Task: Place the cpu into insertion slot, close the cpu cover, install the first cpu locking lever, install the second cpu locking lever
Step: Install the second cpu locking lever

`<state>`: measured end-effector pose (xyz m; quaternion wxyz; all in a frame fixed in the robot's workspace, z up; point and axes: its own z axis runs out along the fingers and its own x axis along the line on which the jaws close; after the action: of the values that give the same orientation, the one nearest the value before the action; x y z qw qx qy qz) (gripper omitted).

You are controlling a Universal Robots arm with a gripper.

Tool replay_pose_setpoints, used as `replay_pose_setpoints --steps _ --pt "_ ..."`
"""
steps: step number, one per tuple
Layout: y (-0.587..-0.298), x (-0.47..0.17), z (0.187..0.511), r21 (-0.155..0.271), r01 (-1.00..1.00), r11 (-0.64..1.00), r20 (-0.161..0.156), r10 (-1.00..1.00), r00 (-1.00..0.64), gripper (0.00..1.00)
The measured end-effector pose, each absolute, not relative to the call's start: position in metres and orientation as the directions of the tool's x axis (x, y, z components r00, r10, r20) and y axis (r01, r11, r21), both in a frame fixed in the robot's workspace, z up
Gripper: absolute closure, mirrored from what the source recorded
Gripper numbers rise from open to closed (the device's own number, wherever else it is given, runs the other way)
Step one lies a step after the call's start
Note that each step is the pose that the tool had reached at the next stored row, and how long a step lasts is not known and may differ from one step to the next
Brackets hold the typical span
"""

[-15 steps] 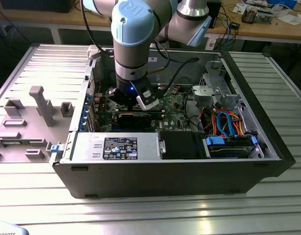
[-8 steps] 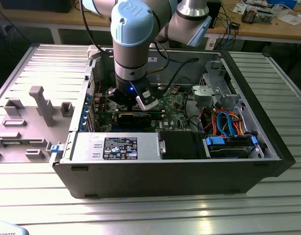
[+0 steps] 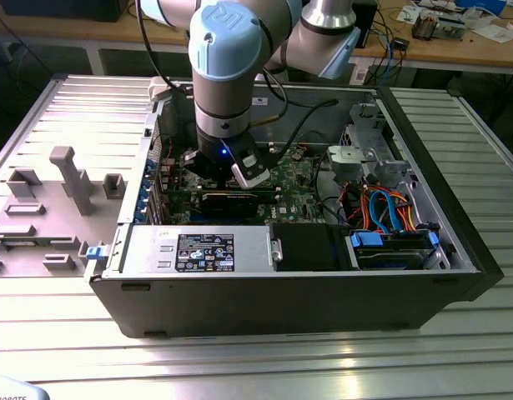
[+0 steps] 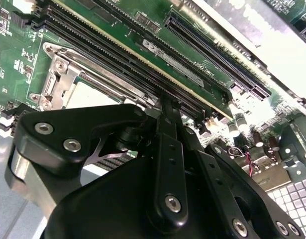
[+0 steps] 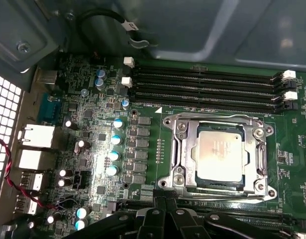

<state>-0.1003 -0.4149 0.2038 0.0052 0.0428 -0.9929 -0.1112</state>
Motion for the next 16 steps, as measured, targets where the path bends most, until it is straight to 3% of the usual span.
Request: replay_pose_setpoints --steps 16 --pt "-0.4080 -0.1037 0.1963 0.230 -0.084 0.970 0.000 -0.086 -0.996 0.89"
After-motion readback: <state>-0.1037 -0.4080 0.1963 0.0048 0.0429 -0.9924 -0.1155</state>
